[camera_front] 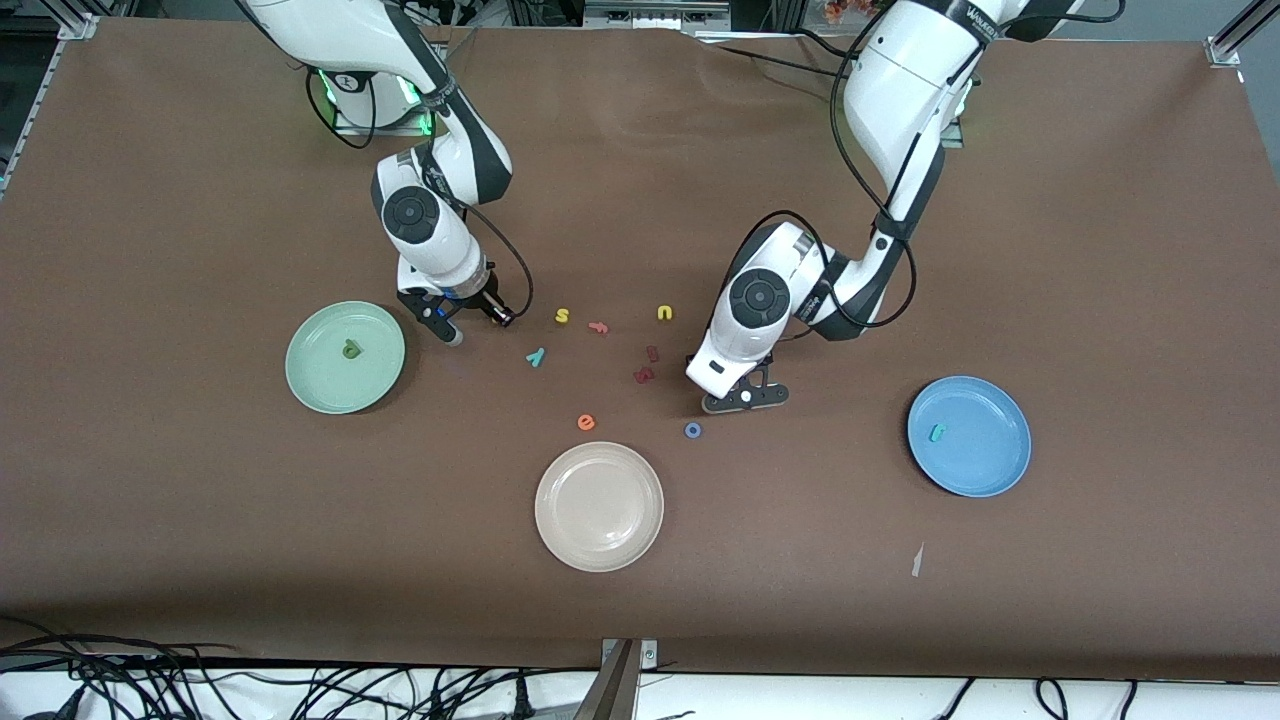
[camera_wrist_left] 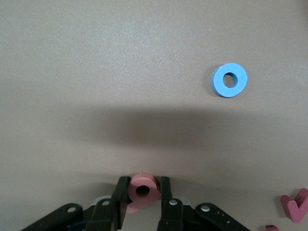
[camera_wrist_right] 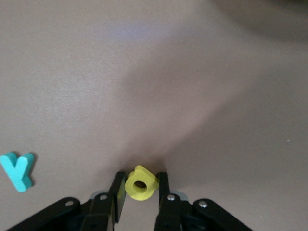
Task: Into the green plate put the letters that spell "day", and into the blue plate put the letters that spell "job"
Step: 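Grasp the pink letter with the left gripper while the right gripper grasps yellow, then drop the pink letter on the blue plate while the right gripper drops yellow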
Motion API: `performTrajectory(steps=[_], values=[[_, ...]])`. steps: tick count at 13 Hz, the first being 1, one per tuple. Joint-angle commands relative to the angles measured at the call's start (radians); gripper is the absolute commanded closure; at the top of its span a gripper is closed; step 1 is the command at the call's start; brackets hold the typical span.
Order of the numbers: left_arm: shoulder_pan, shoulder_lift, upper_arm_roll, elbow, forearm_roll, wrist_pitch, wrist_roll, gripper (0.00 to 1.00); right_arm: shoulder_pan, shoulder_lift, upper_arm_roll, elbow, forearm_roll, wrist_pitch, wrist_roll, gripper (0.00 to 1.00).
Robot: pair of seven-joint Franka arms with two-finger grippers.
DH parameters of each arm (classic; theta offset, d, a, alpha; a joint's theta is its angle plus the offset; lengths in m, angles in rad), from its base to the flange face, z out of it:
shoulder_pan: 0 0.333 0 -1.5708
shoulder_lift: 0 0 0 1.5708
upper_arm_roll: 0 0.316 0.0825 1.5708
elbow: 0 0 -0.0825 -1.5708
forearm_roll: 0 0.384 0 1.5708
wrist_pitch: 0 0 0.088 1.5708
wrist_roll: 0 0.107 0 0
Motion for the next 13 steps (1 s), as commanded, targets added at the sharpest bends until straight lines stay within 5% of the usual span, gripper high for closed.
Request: performTrajectory(steps=[1, 6, 10, 13], values=[[-0.003, -0.015, 0.009, -0.009, -0.005, 0.001, 0.000, 0.84, 0.013, -0.042, -0.037, 0.045, -0.026, -0.150, -0.001, 0.80], [0.070, -0.086, 0.013, 0.017, -0.005, -0.149, 0.082, 0.87, 0.011, -0.078, -0.162, 0.202, -0.163, -0.464, -0.152, 0.80], [0.231, -0.140, 0.014, 0.017, -0.003, -0.307, 0.407, 0.87, -0.002, -0.073, -0.337, 0.196, -0.155, -0.450, -0.522, 0.79], [0.346, -0.161, 0.017, 0.016, -0.003, -0.340, 0.656, 0.87, -0.007, -0.030, -0.347, 0.145, -0.085, -0.393, -0.554, 0.76]])
